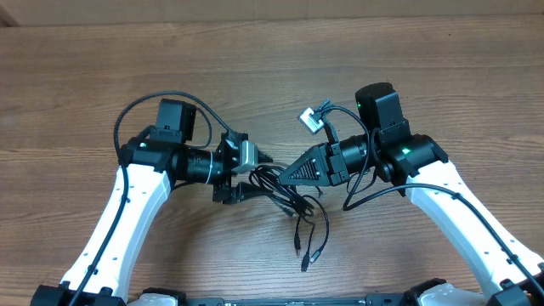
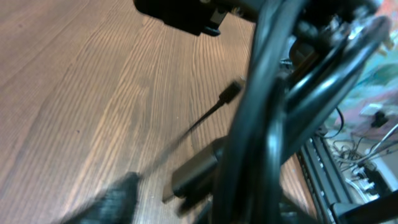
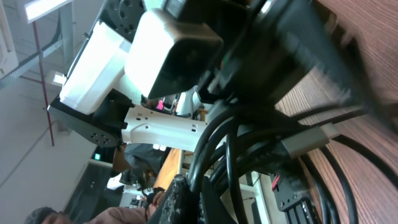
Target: Untangle cables
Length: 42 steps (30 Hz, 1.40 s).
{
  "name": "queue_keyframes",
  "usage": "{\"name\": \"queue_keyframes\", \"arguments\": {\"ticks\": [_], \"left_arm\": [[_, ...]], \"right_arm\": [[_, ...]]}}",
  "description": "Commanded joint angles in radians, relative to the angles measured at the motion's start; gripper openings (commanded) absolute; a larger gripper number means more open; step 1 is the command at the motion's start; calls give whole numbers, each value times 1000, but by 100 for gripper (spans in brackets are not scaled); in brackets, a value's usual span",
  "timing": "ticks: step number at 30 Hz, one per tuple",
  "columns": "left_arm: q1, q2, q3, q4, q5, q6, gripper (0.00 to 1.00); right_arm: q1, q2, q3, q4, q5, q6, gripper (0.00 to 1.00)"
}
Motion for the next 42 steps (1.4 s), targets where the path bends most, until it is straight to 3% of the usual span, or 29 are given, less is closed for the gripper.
{"name": "queue_keyframes", "arguments": {"ticks": [1, 2, 7, 14, 17, 19, 25, 32, 42], "left_arm": [[-7, -17, -13, -3, 3, 16, 14], [-7, -17, -14, -4, 3, 15, 4], [-6, -17, -14, -6, -6, -60, 4], [-6, -17, -14, -5, -131, -381, 4], [-6, -17, -14, -6, -141, -485, 4], [-6, -17, -14, -5, -157, -543, 4], [-6, -17, -14, 13, -289, -765, 4], [-6, -17, -14, 68, -288, -861, 4], [-6, -17, -14, 161, -229, -927, 4]], "right_arm": [[3, 1, 10, 21, -39, 1, 4], [3, 1, 10, 31, -35, 1, 4], [3, 1, 10, 34, 176, 0, 6], [3, 1, 10, 13, 732, 0, 40], [3, 1, 10, -24, 884, -1, 46], [3, 1, 10, -58, 972, -8, 56], [1, -7, 12, -194, 1215, -6, 69], [1, -8, 12, -307, 1322, -3, 77], [4, -7, 0, -275, 1095, 1, 77]]}}
